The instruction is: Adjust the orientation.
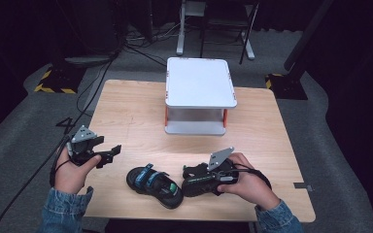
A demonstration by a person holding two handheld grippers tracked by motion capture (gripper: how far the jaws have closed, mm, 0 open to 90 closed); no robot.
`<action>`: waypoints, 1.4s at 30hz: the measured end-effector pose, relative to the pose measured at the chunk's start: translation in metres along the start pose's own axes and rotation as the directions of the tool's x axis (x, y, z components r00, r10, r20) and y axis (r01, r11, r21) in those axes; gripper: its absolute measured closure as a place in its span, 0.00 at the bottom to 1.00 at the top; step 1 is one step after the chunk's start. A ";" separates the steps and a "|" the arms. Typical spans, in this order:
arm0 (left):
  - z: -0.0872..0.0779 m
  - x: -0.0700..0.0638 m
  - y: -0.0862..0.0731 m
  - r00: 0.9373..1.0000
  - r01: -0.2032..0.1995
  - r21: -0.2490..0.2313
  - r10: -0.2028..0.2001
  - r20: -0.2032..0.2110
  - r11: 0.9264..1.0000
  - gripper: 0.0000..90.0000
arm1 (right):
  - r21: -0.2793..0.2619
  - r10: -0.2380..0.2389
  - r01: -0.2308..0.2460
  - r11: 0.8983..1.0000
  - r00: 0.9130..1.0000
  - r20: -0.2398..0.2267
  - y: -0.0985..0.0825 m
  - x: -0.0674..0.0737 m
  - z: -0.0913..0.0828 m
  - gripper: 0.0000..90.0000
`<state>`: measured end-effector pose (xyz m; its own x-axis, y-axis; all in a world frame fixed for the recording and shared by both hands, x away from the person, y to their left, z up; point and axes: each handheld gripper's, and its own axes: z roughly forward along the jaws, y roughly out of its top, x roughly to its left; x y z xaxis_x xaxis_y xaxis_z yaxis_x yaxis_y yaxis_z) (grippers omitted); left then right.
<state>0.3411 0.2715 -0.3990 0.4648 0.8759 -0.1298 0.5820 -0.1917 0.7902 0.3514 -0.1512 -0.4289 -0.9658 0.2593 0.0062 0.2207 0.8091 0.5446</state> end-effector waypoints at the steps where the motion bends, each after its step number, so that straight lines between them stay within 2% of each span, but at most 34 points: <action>1: 0.000 0.001 -0.001 1.000 0.001 0.000 -0.001 -0.002 1.000 0.28 | 0.005 0.004 -0.004 1.000 1.000 0.003 0.000 -0.001 0.000 0.39; 3: -0.001 0.002 -0.002 1.000 0.002 0.000 -0.002 -0.005 1.000 0.28 | 0.028 -0.009 0.008 1.000 0.999 0.032 -0.002 -0.004 0.001 0.38; 4: -0.001 0.002 -0.002 1.000 0.005 0.001 -0.005 -0.005 1.000 0.28 | 0.029 -0.004 0.003 1.000 1.000 0.028 -0.003 -0.006 0.003 0.37; 7: -0.002 0.003 -0.004 1.000 0.011 0.005 -0.011 -0.004 1.000 0.28 | 0.055 -0.076 0.074 0.996 0.997 0.034 -0.003 -0.005 0.005 0.42; 10: -0.003 0.003 -0.005 1.000 0.013 0.006 -0.013 -0.005 1.000 0.28 | 0.086 -0.119 0.116 0.989 0.993 0.025 0.000 -0.003 0.001 0.50; 12: -0.003 0.003 -0.006 1.000 0.018 0.006 -0.018 -0.005 1.000 0.28 | 0.105 -0.135 0.135 0.985 0.991 -0.006 0.001 -0.002 -0.004 0.59; 14: -0.003 0.003 -0.006 1.000 0.015 0.007 -0.015 -0.007 1.000 0.28 | 0.102 -0.129 0.139 0.985 0.987 -0.097 0.000 -0.004 -0.010 0.73; 15: -0.002 0.003 -0.006 1.000 0.014 0.007 -0.014 -0.007 1.000 0.28 | 0.085 -0.095 0.105 0.991 0.989 -0.117 -0.003 -0.005 -0.009 0.73; 18: -0.002 0.003 -0.006 1.000 0.014 0.007 -0.014 -0.003 1.000 0.28 | 0.065 -0.072 0.082 0.995 0.987 -0.142 -0.005 -0.011 -0.010 0.74; 21: -0.001 0.004 -0.006 1.000 0.014 0.007 -0.014 -0.004 1.000 0.28 | 0.033 -0.051 0.054 0.998 0.994 -0.093 -0.006 -0.016 -0.019 0.73; 23: 0.000 0.004 -0.007 1.000 0.015 0.012 -0.015 -0.006 1.000 0.28 | 0.010 -0.029 0.029 1.000 0.999 -0.022 -0.006 -0.021 -0.026 0.73; 25: 0.000 0.004 -0.007 1.000 0.015 0.015 -0.015 -0.005 1.000 0.28 | -0.006 -0.003 0.004 1.000 0.997 0.071 -0.008 -0.028 -0.029 0.73; 28: -0.001 0.003 -0.008 1.000 0.015 0.015 -0.015 -0.003 1.000 0.28 | -0.027 0.049 -0.044 0.999 0.978 0.201 -0.014 -0.042 -0.027 0.73; 30: -0.002 0.003 -0.009 1.000 0.020 0.016 -0.020 -0.005 1.000 0.28 | -0.053 0.083 -0.072 0.996 0.966 0.246 -0.019 -0.053 -0.022 0.73; 32: -0.002 0.004 -0.009 1.000 0.018 0.015 -0.018 -0.011 1.000 0.28 | -0.073 0.095 -0.078 0.994 0.958 0.271 -0.024 -0.061 -0.016 0.73; 33: -0.002 0.004 -0.010 1.000 0.018 0.016 -0.018 -0.011 1.000 0.28 | -0.087 0.097 -0.076 0.993 0.959 0.266 -0.026 -0.064 -0.012 0.73; 36: -0.003 0.005 -0.010 1.000 0.021 0.019 -0.021 -0.014 1.000 0.28 | -0.108 0.132 -0.114 0.988 0.974 0.181 -0.026 -0.064 -0.011 0.69; 37: -0.003 0.006 -0.011 1.000 0.022 0.017 -0.022 -0.015 1.000 0.28 | -0.108 0.132 -0.115 0.987 0.977 0.166 -0.025 -0.062 -0.011 0.69; 42: -0.002 0.004 -0.009 1.000 0.020 0.018 -0.020 -0.005 1.000 0.28 | -0.092 0.157 -0.146 0.985 0.979 0.130 -0.023 -0.056 -0.009 0.62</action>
<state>0.3362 0.2781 -0.4054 0.4499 0.8817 -0.1424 0.6029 -0.1822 0.7768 0.3993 -0.1887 -0.4340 -0.8929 0.4499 -0.0176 0.3460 0.7107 0.6126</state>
